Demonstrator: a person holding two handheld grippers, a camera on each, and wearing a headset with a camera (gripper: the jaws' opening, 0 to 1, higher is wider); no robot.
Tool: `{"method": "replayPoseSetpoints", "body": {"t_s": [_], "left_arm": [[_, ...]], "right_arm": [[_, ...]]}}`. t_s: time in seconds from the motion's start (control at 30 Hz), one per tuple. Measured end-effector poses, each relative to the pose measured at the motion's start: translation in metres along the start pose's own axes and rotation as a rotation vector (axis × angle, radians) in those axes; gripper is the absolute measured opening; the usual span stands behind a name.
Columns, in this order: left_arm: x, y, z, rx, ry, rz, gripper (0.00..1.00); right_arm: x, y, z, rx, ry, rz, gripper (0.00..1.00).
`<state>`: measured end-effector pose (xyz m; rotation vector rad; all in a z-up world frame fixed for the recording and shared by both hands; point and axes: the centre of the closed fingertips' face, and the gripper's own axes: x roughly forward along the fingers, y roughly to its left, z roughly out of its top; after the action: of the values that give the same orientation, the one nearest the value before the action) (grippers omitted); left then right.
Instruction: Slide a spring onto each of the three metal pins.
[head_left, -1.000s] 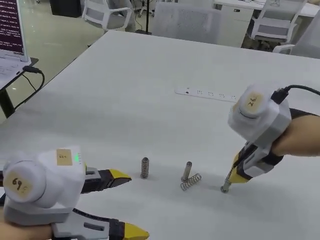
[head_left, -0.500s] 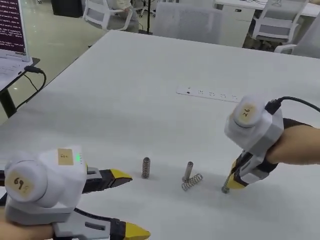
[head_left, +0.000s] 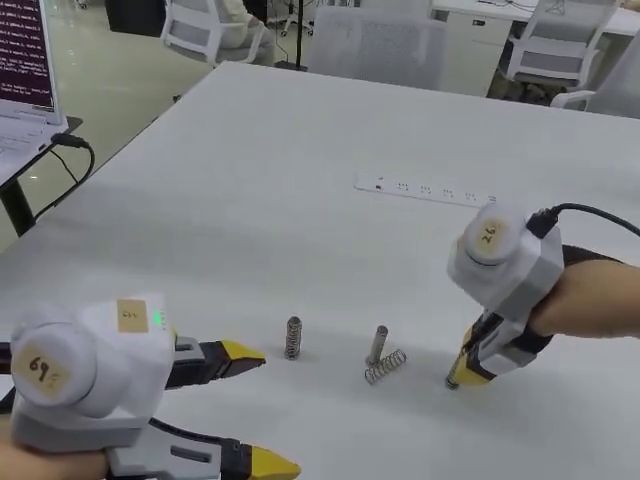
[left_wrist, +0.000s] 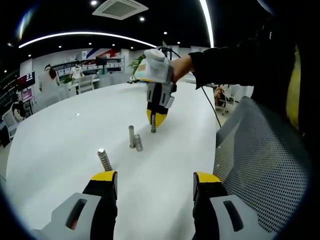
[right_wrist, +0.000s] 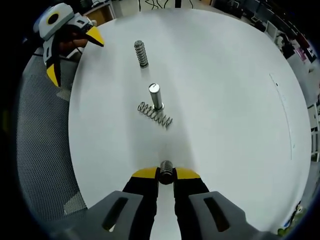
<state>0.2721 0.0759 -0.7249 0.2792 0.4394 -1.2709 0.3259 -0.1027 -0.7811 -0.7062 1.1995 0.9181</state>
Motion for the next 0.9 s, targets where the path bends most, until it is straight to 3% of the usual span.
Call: {"method": "replayPoseSetpoints", "body": {"t_s": [0.23, 0.9], "left_arm": [[-0.0001, -0.0004, -0.0004, 0.002, 0.002, -0.001, 0.57], [0.0011, -0.0016, 0.0005, 0.005, 0.003, -0.002, 0.56]], "right_arm": [[0.0004, -0.0005, -0.0016, -0.012, 0.005, -0.008, 0.10], [-0.0052, 0.0003, 0.0023, -0.038, -0.019, -0.013, 0.25]]}}
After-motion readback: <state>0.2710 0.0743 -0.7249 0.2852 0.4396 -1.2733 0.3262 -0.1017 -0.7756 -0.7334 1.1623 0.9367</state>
